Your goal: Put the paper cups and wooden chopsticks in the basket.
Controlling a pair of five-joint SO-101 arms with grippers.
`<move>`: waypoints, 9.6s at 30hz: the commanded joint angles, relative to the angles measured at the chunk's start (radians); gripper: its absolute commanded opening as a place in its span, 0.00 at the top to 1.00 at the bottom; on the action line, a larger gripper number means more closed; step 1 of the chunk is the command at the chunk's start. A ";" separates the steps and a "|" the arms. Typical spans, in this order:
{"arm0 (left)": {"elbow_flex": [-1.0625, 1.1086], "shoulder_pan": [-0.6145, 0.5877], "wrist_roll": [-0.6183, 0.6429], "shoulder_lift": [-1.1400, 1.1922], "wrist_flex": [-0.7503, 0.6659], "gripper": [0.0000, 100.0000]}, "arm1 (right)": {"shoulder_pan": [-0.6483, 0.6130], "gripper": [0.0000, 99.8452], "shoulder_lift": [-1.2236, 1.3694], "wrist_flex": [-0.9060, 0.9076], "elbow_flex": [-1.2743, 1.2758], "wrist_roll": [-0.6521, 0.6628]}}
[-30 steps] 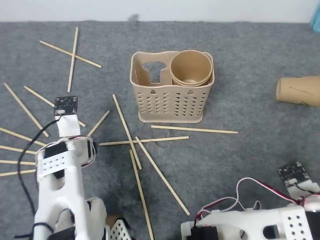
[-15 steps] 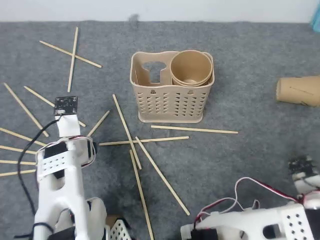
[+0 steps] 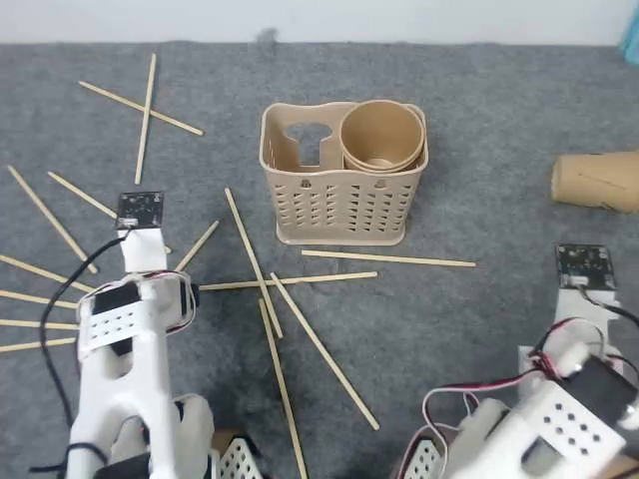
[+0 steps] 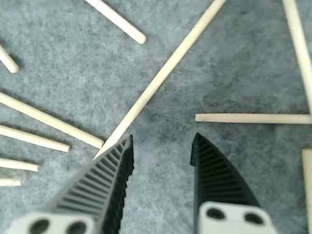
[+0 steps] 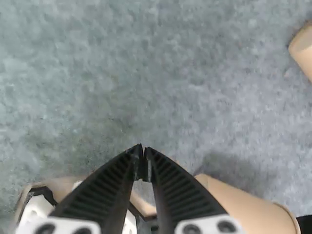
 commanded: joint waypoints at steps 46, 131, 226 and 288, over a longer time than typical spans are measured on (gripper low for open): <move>-0.008 0.011 -0.002 -0.031 -0.018 0.82 | -0.038 0.99 -0.015 -0.056 0.077 0.035; -0.007 0.009 -0.009 -0.031 -0.018 0.82 | 0.424 0.99 1.484 0.068 -1.185 0.066; -0.010 0.005 -0.011 -0.031 -0.020 0.82 | 0.019 0.99 1.129 0.137 -0.967 0.295; -0.005 0.003 -0.011 -0.031 -0.018 0.82 | 0.329 0.84 0.848 -0.091 -0.707 0.465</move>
